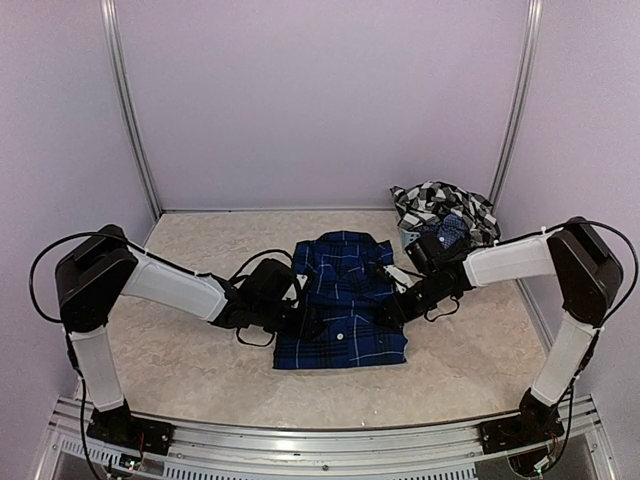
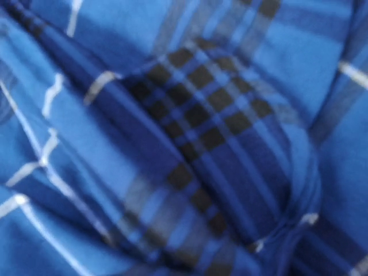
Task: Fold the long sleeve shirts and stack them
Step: Smooth out the 2/3-rectangle-folded shirt at the center of the board.
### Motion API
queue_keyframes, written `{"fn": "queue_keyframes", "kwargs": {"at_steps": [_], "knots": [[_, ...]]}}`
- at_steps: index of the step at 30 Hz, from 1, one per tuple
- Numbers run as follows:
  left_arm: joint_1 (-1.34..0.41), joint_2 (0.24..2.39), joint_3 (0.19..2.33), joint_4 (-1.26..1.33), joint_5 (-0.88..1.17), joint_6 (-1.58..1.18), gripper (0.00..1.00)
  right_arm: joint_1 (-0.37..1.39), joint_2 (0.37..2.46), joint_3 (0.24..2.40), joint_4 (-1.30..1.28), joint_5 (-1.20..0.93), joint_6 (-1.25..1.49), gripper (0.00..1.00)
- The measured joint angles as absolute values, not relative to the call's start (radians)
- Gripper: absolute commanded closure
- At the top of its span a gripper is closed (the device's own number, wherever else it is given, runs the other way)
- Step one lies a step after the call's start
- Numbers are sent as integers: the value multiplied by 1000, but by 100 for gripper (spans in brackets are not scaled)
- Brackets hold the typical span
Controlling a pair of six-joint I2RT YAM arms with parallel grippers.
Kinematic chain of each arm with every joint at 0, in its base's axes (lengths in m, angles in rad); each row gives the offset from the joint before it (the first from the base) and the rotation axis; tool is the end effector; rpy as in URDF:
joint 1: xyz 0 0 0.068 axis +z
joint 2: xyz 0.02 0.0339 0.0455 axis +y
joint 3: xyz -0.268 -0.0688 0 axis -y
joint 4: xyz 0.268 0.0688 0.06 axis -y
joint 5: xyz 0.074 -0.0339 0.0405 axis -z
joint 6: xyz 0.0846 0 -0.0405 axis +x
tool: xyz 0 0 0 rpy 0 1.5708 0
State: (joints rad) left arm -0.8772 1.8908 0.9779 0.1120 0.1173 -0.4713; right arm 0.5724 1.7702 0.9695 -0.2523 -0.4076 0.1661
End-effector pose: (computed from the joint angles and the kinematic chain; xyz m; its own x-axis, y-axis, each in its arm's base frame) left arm 0.2645 -0.3336 0.0791 -0.7794 0.2321 -0.5820 0.5184 0.7606 -0.3909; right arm 0.2994 0.2328 0.0938 -0.8298 -0.3541 -0.4312 -0.5323 0.7341 0.4215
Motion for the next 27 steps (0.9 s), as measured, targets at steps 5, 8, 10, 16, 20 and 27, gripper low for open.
{"fn": "queue_keyframes", "kwargs": {"at_steps": [5,8,10,16,20,27], "knots": [[-900,1880,978,100,62,-472,41,578,1662,992,-302,-395,151,43],[-910,1851,978,70,38,-475,41,596,1575,1004,-308,-386,159,42],[-911,1824,978,51,19,-476,40,631,1515,1003,-314,-377,168,43],[-912,1745,978,36,-9,-483,40,725,1428,908,-305,-373,222,55],[-912,1729,977,36,-24,-488,39,749,1437,812,-299,-374,258,59],[-929,1725,925,41,-44,-509,40,751,1506,744,-276,-336,283,58]]}}
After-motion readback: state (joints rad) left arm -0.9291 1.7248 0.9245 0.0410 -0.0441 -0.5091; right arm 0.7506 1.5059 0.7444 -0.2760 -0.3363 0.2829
